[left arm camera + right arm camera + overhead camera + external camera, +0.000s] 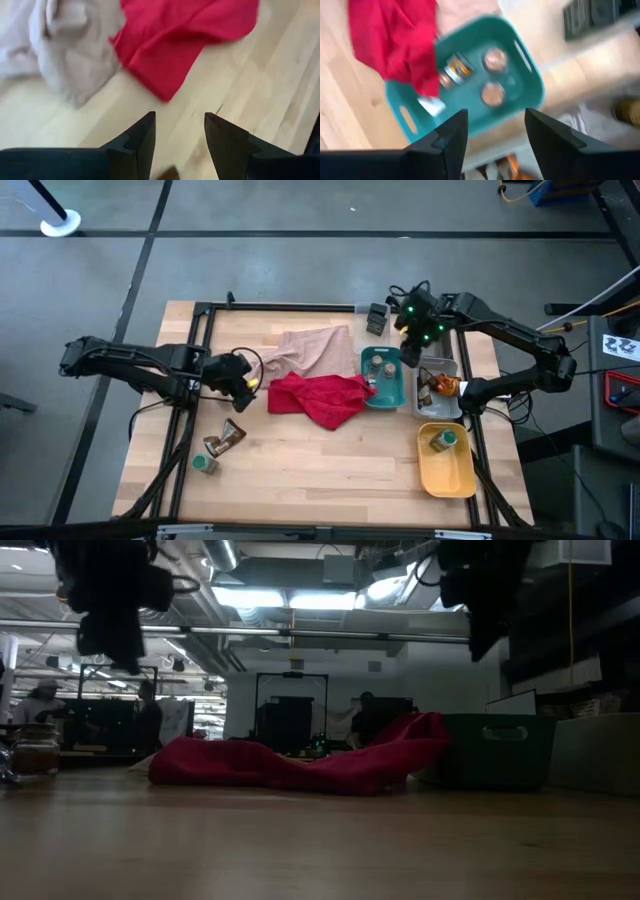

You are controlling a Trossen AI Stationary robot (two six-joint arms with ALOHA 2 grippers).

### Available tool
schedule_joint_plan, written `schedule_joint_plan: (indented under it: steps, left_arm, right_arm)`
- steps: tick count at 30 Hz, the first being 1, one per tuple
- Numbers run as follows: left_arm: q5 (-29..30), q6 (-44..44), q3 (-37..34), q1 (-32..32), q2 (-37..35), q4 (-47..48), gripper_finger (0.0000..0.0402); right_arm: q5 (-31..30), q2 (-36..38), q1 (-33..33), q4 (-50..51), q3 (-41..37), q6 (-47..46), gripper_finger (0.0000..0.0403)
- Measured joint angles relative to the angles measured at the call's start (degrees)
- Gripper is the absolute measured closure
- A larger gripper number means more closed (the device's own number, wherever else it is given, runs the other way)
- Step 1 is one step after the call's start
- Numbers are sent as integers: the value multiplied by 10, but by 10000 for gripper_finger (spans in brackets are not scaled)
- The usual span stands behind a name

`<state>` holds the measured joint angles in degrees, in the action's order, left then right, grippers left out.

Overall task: Sort spices by type
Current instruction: Put the transparent seasoning bottle into the blue bin

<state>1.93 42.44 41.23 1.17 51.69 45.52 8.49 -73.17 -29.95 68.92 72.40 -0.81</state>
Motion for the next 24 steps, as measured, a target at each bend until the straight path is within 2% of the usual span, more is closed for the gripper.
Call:
schedule_joint_plan:
  steps: [5, 10, 15, 24]
  left_arm:
    - [-20, 24, 1, -1, 7, 80, 249]
    - [-21, 39, 19, -1, 15, 199, 249]
    - [-19, 86, 19, -1, 16, 270, 249]
    - [-3, 153, -10, -1, 31, 258, 249]
  right_arm:
    - [31, 0, 0, -55, 0, 0, 205]
    - [32, 0, 0, -88, 0, 0, 205]
    - [32, -1, 0, -91, 0, 0, 205]
    - [32, -1, 0, -89, 0, 0, 205]
